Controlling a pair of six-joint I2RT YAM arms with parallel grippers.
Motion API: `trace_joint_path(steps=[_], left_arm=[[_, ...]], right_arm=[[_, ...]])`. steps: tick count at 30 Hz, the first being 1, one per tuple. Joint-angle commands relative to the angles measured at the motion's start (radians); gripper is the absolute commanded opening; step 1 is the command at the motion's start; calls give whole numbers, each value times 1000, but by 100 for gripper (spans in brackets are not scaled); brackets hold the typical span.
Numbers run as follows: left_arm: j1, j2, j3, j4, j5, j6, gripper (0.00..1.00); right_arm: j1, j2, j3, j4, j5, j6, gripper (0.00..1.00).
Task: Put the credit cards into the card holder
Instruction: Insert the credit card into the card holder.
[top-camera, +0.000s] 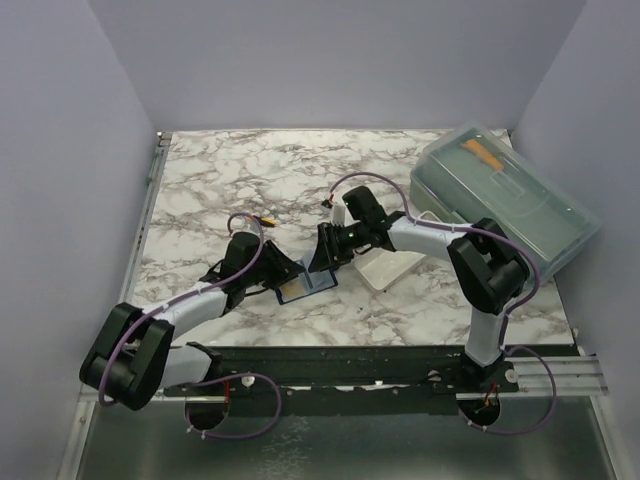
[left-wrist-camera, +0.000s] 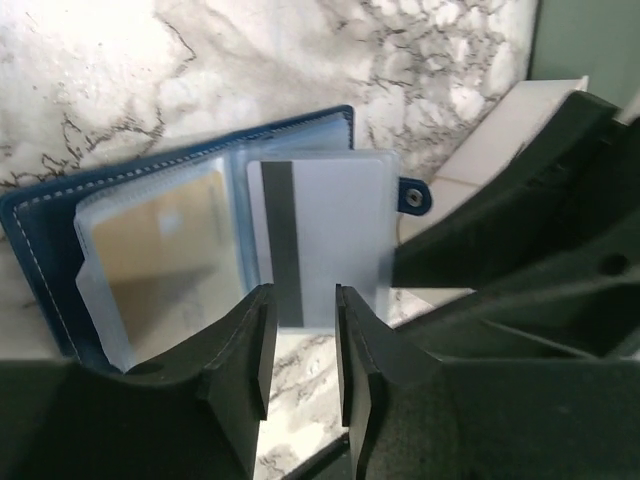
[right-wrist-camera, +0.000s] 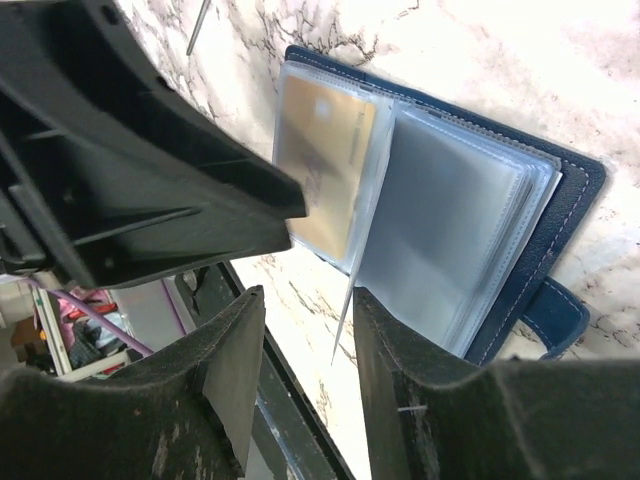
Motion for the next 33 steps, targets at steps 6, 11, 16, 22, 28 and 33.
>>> trace_joint_path(steps=[6, 11, 16, 22, 28, 33], left_arm=[[5, -336, 109, -453, -160, 69, 44], [9, -506, 283, -687, -355, 164, 56], [11, -530, 435, -758, -413, 277, 65], [10, -410, 542, -754, -298, 406, 69], [11, -321, 598, -748, -159, 499, 72], [11, -278, 565, -730, -164, 468, 72]], right_arm=[[57, 54, 60, 14, -3, 35, 45], [148, 75, 110, 42, 49, 99, 47], [153, -15, 117, -11, 101, 57, 51], [57, -170, 141, -357, 489, -169, 52], [-10, -292, 112, -504, 749, -282, 54], [-12, -281, 104, -472, 610, -213, 52]])
